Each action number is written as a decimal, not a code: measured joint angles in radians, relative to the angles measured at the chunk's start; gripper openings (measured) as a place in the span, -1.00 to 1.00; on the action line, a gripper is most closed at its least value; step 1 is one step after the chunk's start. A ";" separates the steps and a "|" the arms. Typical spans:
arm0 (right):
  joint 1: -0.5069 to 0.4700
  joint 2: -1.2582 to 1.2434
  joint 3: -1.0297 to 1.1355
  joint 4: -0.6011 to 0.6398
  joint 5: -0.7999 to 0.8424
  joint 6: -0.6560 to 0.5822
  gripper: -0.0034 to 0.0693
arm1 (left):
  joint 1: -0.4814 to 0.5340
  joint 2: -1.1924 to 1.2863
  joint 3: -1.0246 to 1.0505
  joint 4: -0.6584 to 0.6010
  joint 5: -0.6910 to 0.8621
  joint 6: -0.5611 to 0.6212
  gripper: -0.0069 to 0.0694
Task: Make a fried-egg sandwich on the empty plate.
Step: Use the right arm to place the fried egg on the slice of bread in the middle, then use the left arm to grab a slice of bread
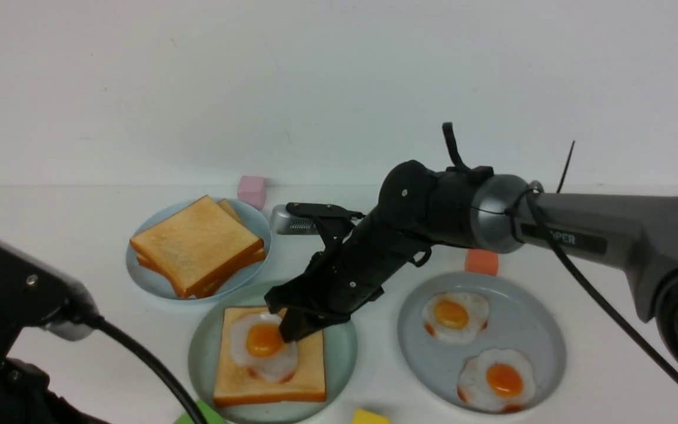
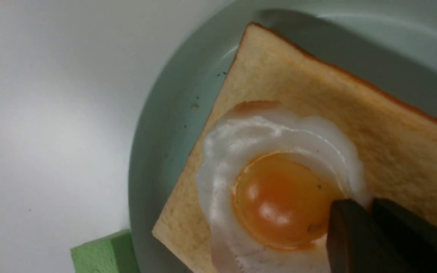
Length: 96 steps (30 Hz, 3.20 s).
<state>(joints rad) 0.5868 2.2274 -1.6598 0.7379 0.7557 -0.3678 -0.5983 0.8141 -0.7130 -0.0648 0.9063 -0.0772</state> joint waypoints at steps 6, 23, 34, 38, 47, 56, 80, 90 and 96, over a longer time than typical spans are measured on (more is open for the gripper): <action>-0.004 -0.025 0.000 -0.025 -0.004 0.000 -0.23 | 0.000 0.000 0.000 0.000 0.002 -0.003 -0.76; -0.097 -0.564 -0.001 -0.310 0.281 0.113 0.55 | 0.155 0.316 -0.127 -0.040 -0.199 -0.131 -0.75; -0.098 -0.889 0.338 -0.374 0.217 0.134 0.55 | 0.621 0.524 -0.247 -0.495 -0.139 0.048 -0.73; -0.098 -0.971 0.483 -0.346 0.176 0.080 0.55 | 0.717 0.607 -0.247 -0.632 -0.158 0.094 -0.64; -0.098 -1.021 0.589 -0.256 0.168 0.001 0.55 | 0.740 0.824 -0.324 -0.753 -0.324 0.197 -0.03; -0.098 -1.024 0.589 -0.223 0.172 -0.001 0.55 | 0.740 1.044 -0.481 -0.762 -0.394 0.337 0.19; -0.098 -1.024 0.589 -0.210 0.173 -0.023 0.55 | 0.740 1.180 -0.563 -0.833 -0.424 0.429 -0.26; -0.098 -1.024 0.589 -0.209 0.192 -0.023 0.55 | 0.765 1.126 -0.563 -0.838 -0.372 0.466 -0.74; -0.098 -1.024 0.589 -0.209 0.219 -0.023 0.55 | 0.813 1.008 -0.563 -0.849 -0.246 0.692 -0.74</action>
<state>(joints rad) 0.4887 1.2035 -1.0708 0.5290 0.9745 -0.3910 0.2147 1.8219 -1.2761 -0.9140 0.6599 0.6151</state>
